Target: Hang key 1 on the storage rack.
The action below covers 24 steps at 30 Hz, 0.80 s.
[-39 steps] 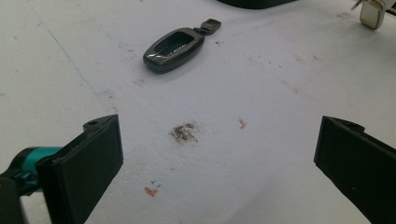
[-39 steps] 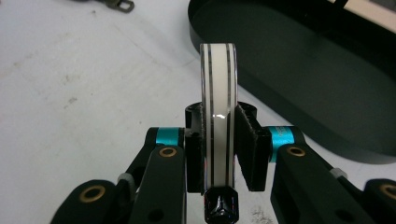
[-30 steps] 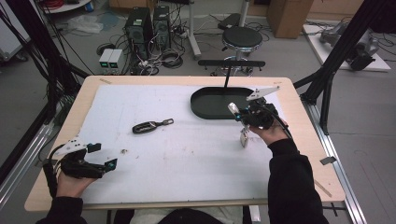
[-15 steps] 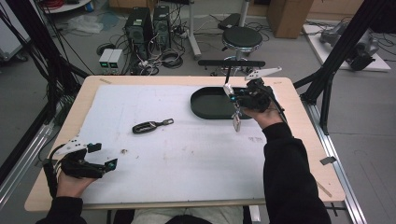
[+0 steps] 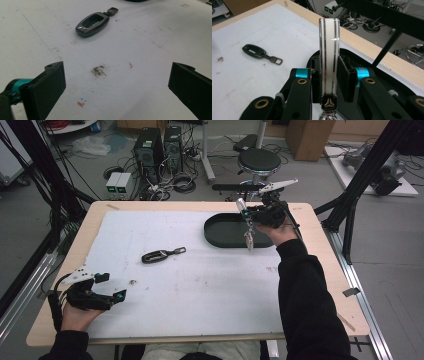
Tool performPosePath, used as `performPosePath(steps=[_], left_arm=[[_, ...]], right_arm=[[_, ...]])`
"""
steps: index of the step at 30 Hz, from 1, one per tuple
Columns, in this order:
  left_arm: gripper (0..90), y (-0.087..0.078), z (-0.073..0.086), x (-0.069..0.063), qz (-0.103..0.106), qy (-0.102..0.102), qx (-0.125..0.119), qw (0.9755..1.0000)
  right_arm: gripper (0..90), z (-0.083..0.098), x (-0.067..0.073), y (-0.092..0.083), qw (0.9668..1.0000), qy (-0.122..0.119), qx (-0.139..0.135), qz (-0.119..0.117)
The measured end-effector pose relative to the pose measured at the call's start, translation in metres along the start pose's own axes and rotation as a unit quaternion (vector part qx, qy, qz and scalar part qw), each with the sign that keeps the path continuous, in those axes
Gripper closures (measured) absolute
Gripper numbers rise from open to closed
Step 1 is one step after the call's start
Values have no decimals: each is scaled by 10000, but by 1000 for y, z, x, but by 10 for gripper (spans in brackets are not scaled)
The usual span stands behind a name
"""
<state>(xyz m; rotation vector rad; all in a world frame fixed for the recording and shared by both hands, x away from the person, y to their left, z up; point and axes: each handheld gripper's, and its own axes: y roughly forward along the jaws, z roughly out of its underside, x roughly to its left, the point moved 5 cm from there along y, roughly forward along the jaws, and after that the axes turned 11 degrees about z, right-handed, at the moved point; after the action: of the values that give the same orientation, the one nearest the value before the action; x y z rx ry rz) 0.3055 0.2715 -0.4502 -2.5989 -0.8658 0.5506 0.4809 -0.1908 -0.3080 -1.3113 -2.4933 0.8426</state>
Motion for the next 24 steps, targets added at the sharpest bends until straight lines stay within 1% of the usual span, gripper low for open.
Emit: performPosePath(steps=[3, 7, 8, 9, 12, 14, 15, 17, 18, 22, 24], left_arm=[[17, 0, 0, -1, 7, 21, 13, 10000], [17, 0, -1, -2, 15, 19, -11, 10000], [17, 0, -1, -2, 19, 19, -10, 10000], [17, 0, 0, -2, 14, 21, -1, 10000], [17, 0, -1, -2, 5, 47, -5, 10000], [17, 1, 0, -3, 13, 37, 5, 10000], [17, 1, 0, -3, 16, 36, 13, 10000], [17, 2, 0, -3, 32, 50, 32, 10000], [17, 2, 0, -3, 29, 48, 36, 10000], [17, 2, 0, -3, 31, 51, 36, 10000], [17, 2, 0, -3, 35, 55, 43, 10000]], right_arm=[[753, -6, -3, 2, 10000, 4, 19, 56], [753, -14, -6, 3, 9999, 71, 9, 118], [753, -16, -7, 3, 9999, 35, -7, 159], [752, -18, -7, 2, 9998, 58, 10, 172], [752, -26, -12, 1, 9997, 31, -8, 241], [752, -33, -16, 0, 9997, 61, -41, 248], [753, -35, -17, -1, 9997, 88, -3, 248], [752, -41, -21, -2, 9996, 72, -101, 247], [753, -43, -23, -1, 9996, 137, -95, 227], [752, -54, -30, 1, 9994, 173, -69, 294], [752, -59, -34, 2, 9992, 228, -144, 280]])
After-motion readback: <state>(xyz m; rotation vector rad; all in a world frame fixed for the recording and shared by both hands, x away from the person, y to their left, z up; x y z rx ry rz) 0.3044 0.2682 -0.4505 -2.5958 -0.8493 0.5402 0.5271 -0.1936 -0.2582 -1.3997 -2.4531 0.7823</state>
